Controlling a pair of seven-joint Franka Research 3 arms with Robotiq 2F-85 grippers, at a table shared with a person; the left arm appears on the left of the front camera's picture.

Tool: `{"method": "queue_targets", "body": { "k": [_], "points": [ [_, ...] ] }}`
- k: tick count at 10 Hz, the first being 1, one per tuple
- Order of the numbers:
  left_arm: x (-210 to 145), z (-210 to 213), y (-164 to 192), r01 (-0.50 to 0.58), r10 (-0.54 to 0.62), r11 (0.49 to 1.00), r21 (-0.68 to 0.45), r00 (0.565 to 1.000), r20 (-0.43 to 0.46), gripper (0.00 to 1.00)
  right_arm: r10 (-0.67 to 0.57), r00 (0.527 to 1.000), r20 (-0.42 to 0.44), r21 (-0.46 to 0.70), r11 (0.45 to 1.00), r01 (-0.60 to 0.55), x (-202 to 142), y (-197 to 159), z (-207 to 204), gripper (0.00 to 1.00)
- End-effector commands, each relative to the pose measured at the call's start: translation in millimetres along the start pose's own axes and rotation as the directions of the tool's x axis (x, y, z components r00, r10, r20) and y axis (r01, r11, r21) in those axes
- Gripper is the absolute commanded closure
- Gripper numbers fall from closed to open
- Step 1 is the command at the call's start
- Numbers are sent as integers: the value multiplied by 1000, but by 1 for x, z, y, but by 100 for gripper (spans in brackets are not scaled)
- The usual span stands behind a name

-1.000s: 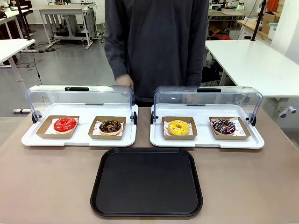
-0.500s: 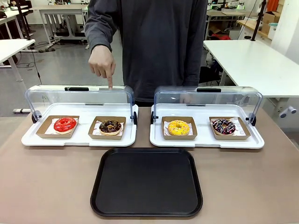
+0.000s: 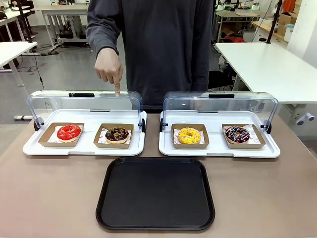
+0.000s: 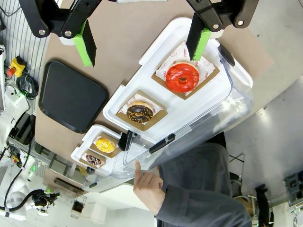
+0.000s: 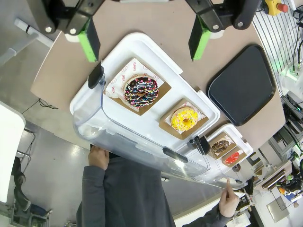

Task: Move the second donut from the left to the tray.
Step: Pick up the Paper togo box containing the Donut indicated by the person and place it on the Handle tray.

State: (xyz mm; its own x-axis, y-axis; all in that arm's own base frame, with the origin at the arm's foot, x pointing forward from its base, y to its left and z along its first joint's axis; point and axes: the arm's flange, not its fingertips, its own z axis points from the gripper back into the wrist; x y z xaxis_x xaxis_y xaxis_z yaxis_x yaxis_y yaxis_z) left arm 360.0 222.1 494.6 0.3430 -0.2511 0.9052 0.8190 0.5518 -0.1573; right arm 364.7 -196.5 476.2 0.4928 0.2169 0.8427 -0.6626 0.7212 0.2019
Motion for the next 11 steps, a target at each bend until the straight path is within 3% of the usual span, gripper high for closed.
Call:
{"method": "queue_targets", "body": {
  "k": [1, 11],
  "points": [
    [1, 0, 2, 11, -11, 1000, -4, 1000, 28, 0, 22, 999, 32, 1, 1000, -22, 1, -4, -2, 0],
    [0, 0, 0, 0, 0, 1000, 0, 1000, 0, 0, 22, 999, 32, 1, 1000, -22, 1, -4, -2, 0]
  ]
}}
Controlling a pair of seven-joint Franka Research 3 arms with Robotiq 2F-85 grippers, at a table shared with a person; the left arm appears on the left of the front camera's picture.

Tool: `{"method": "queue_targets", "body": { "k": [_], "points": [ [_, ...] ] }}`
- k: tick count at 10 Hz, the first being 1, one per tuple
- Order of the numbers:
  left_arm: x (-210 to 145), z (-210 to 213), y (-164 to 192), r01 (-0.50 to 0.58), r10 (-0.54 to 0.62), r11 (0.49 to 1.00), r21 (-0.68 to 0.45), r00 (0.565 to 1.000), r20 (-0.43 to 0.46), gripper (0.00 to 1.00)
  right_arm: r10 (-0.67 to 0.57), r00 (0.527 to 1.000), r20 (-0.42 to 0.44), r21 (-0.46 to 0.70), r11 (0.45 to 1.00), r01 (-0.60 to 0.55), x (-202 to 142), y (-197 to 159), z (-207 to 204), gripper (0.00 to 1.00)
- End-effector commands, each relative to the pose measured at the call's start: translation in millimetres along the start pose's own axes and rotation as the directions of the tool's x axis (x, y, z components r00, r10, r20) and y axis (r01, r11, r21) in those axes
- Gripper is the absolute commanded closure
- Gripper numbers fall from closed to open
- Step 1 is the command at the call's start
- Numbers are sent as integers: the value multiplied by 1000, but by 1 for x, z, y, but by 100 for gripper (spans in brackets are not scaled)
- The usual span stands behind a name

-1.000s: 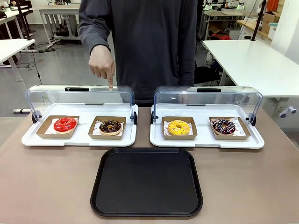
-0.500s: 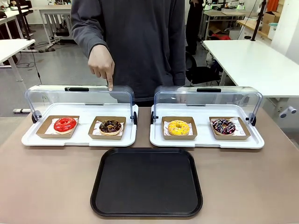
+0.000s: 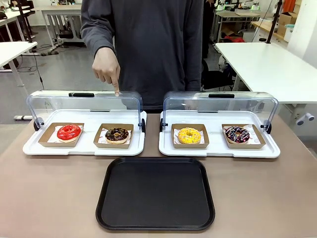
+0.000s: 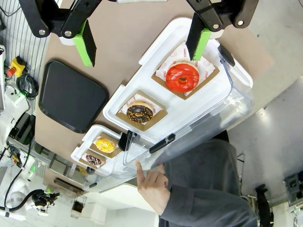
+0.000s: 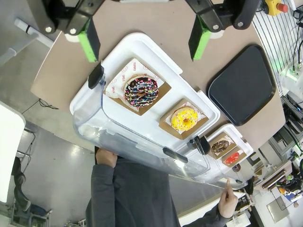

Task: Move the second donut from the left to the tray.
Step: Pick up the Paper togo box containing the Donut indicated by the person and place it on the Handle tray.

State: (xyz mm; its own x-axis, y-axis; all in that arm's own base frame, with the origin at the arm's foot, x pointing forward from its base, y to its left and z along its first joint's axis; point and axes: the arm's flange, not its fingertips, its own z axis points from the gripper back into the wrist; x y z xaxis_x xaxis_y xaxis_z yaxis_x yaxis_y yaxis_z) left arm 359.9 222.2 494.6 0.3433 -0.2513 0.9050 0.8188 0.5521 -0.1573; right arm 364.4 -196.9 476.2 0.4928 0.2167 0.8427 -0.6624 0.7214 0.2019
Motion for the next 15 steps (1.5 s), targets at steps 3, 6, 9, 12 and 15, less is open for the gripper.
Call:
{"method": "queue_targets", "body": {
  "k": [3, 6, 9, 12, 15],
  "points": [
    [42, -45, -26, 93, -88, 995, 22, 979, -184, 0, 22, 999, 32, 1, 1000, -22, 1, -4, -2, 0],
    [76, -109, -62, 253, -230, 967, -3, 874, -427, 0, 22, 999, 32, 1, 1000, -22, 1, -4, -2, 0],
    [80, -170, -92, 415, -381, 906, -81, 717, -583, 0, 22, 999, 32, 1, 1000, -22, 1, -4, -2, 0],
    [63, -228, -109, 552, -528, 817, -166, 601, -600, 0, 22, 999, 32, 1, 1000, -22, 1, -4, -2, 0],
    [44, -293, -124, 583, -573, 780, -226, 521, -633, 0, 22, 999, 32, 1, 1000, -22, 1, -4, -2, 0]
  ]
}}
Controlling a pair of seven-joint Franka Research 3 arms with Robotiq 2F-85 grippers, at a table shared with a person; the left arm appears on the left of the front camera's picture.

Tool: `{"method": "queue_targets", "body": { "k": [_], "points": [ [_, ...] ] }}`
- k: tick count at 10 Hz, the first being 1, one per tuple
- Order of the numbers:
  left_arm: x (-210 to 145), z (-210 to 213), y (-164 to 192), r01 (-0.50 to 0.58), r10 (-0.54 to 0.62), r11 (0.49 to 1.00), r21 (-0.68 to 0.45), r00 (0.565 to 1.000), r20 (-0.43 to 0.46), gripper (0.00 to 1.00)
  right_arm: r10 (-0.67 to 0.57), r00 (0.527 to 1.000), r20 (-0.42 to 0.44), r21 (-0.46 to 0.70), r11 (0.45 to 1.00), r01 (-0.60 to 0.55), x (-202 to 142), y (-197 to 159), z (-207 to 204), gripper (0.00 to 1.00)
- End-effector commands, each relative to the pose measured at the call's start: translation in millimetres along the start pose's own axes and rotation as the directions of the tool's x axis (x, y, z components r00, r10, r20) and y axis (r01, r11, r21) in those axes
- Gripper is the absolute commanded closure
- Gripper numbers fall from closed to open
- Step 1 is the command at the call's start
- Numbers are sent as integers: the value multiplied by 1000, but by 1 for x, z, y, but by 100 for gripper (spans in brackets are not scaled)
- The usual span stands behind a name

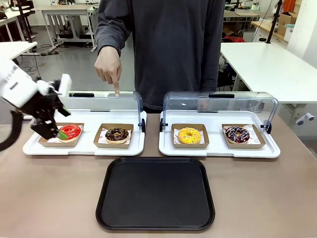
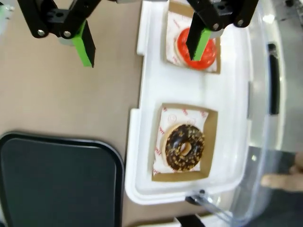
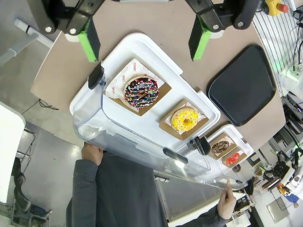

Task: Move the second donut from the left to the tray.
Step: Pick up the Paper togo box containing the Donut indicated by the person and place it on the Handle tray.

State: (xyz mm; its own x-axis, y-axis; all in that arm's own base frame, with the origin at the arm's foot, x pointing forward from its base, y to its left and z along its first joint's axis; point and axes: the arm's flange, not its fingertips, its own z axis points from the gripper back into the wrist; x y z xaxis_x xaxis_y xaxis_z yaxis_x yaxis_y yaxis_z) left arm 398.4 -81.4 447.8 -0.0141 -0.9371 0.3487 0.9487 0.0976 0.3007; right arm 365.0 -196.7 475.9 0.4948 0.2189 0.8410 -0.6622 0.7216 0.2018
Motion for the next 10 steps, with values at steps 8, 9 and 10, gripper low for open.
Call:
{"method": "queue_targets", "body": {
  "k": [8, 9, 10],
  "points": [
    [40, -79, 15, 67, -68, 998, -14, 993, -95, 0, 22, 999, 35, 1, 1000, -22, 1, -3, -2, 0],
    [40, -79, 15, 67, -68, 998, -14, 993, -95, 0, 22, 999, 35, 1, 1000, -22, 1, -3, -2, 0],
    [40, -79, 15, 67, -68, 998, -14, 993, -95, 0, 22, 999, 35, 1, 1000, -22, 1, -3, -2, 0]
  ]
}}
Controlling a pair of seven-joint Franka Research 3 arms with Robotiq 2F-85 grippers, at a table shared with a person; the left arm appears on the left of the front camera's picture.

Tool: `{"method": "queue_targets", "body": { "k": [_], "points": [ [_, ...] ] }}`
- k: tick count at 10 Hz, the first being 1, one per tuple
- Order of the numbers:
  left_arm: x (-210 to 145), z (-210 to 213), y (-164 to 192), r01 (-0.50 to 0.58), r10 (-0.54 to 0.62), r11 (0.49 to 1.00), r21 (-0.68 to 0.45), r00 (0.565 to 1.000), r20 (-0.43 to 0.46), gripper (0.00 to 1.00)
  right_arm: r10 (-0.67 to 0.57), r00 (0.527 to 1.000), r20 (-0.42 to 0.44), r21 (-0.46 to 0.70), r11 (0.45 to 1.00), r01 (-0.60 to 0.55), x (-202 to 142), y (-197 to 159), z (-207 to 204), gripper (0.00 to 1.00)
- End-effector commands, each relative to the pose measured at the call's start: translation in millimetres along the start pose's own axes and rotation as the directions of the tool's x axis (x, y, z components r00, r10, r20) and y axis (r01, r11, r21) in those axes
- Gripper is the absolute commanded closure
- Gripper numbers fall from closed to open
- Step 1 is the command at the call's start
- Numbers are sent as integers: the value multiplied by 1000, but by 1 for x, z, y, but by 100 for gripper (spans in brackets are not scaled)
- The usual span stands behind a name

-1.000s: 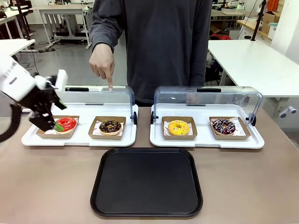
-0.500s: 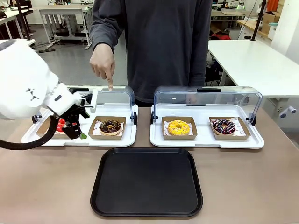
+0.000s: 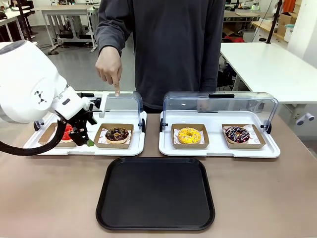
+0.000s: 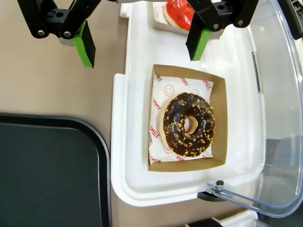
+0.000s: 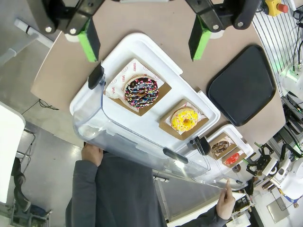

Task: Move the second donut from the left to the tray.
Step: Pick up the Paper togo box containing the Donut indicated by the person and place it on the Handle tray.

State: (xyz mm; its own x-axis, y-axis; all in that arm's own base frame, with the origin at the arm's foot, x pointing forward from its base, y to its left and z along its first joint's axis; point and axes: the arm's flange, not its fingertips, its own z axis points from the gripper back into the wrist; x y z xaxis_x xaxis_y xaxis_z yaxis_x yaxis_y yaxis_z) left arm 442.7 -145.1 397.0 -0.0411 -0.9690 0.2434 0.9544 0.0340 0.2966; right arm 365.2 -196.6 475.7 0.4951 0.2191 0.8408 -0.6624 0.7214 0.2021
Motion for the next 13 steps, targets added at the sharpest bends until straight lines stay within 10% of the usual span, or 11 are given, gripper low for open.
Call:
{"method": "queue_targets", "body": {
  "k": [1, 13],
  "points": [
    [-1, 1, -6, 7, -7, 1000, 13, 1000, 1, 0, 22, 999, 36, 1, 1000, -22, 1, -3, -2, 0],
    [-3, -72, 39, 11, -8, 1000, 29, 992, -125, 0, 22, 999, 36, 1, 1000, -22, 1, -3, -2, 0]
  ]
}}
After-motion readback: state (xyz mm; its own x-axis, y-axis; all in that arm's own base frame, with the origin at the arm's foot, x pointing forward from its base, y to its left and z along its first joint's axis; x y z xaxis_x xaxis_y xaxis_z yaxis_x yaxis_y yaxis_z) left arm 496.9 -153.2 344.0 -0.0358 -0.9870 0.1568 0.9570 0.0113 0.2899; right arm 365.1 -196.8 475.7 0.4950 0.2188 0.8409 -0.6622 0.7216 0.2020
